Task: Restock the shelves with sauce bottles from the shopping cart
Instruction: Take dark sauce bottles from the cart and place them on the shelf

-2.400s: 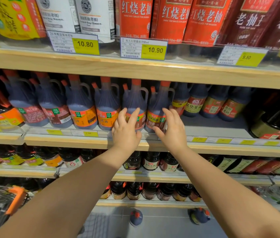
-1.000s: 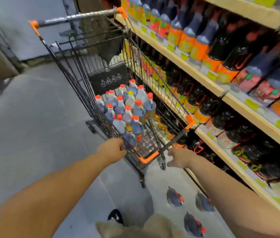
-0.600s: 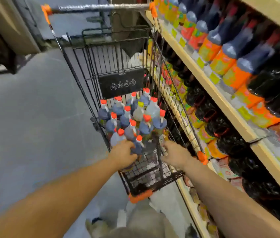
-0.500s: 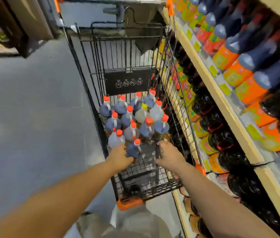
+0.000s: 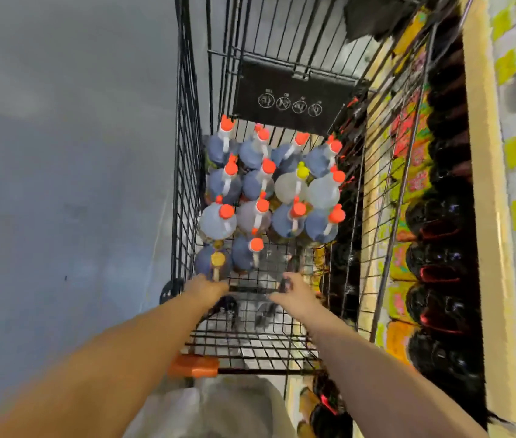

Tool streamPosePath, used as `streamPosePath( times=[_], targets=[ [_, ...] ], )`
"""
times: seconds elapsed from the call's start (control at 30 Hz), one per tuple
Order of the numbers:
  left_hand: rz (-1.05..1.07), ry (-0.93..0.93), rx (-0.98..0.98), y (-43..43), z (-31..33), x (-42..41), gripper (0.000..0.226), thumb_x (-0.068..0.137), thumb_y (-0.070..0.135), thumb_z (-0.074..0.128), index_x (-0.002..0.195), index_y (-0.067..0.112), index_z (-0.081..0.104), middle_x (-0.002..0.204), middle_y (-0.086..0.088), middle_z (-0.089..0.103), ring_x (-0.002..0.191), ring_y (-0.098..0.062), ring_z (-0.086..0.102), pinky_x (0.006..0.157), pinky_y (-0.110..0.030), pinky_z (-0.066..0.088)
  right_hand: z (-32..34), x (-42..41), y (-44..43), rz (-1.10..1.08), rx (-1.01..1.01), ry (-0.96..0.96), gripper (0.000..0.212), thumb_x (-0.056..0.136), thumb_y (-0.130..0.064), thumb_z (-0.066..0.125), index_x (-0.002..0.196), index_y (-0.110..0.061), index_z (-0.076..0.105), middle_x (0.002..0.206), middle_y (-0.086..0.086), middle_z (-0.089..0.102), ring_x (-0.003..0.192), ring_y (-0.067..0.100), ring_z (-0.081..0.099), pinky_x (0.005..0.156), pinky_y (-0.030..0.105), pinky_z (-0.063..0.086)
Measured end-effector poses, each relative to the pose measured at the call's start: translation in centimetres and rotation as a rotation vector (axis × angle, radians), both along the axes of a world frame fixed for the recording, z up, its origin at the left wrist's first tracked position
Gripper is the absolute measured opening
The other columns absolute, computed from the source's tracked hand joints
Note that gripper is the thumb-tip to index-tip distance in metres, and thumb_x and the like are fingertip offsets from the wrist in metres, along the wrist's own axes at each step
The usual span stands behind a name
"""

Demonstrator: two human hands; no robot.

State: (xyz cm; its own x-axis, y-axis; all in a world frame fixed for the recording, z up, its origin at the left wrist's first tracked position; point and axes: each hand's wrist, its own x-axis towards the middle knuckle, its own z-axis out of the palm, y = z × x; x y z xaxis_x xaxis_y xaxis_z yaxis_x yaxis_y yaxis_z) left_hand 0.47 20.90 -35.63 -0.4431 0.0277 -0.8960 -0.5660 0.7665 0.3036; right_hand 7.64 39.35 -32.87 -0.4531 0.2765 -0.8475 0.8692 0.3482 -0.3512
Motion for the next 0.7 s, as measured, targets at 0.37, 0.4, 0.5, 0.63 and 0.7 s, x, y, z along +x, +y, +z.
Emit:
streamPosePath(
  times=[0.37,0.4,0.5,0.63,0.7],
  targets=[
    [0.495,-0.036,-0.058,2.3,1.4,-2.4,0.043,0.098,0.027,0.039,0.129,-0.002,0.05,0.131,-0.022,0.052,0.119,-0.033,0.051,0.089,-0.032,0.042,-2.4,-3.8,-1.7,-0.157,-0.171,0.06,0.055,0.083,-0.019,0.071,0.132,-0.012,0.047,0.132,0.009,0.05,0.118,0.022,0.052,0.087,0.024,0.037],
    [0.537,-0.052,-0.036,2.4,1.6,-2.6,0.043,0.097,0.029,0.042,0.127,0.0,0.05,0.13,-0.021,0.053,0.118,-0.033,0.052,0.09,-0.033,0.043,-2.8,-4.2,-2.0,-0.177,-0.177,0.077,0.051,0.08,-0.018,0.072,0.125,-0.012,0.05,0.128,0.01,0.054,0.11,0.021,0.055,0.084,0.026,0.039],
    [0.562,-0.095,0.006,1.9,2.4,-2.1,0.042,0.094,0.03,0.046,0.125,0.002,0.052,0.126,-0.022,0.056,0.111,-0.032,0.055,0.089,-0.035,0.044,-3.6,-4.8,-2.9,-0.221,-0.164,0.105,0.029,0.076,-0.017,0.075,0.097,-0.016,0.055,0.105,0.007,0.063,0.09,0.02,0.056,0.079,0.033,0.043],
    [0.546,-0.112,0.035,1.9,3.5,-2.5,0.045,0.094,0.03,0.048,0.128,0.002,0.051,0.131,-0.021,0.053,0.12,-0.034,0.05,0.097,-0.037,0.042,-3.9,-4.7,-3.6,-0.248,-0.159,0.147,0.022,0.076,-0.007,0.073,0.077,-0.018,0.054,0.08,-0.001,0.055,0.083,0.02,0.053,0.075,0.029,0.04],
    [0.475,-0.087,0.026,2.1,4.5,-3.0,0.046,0.094,0.031,0.049,0.128,0.0,0.052,0.132,-0.023,0.053,0.122,-0.034,0.049,0.1,-0.039,0.041,-3.4,-4.6,-3.9,-0.285,-0.157,0.175,0.022,0.076,-0.002,0.072,0.078,-0.015,0.055,0.076,-0.001,0.054,0.082,0.019,0.051,0.075,0.028,0.039]
  ],
)
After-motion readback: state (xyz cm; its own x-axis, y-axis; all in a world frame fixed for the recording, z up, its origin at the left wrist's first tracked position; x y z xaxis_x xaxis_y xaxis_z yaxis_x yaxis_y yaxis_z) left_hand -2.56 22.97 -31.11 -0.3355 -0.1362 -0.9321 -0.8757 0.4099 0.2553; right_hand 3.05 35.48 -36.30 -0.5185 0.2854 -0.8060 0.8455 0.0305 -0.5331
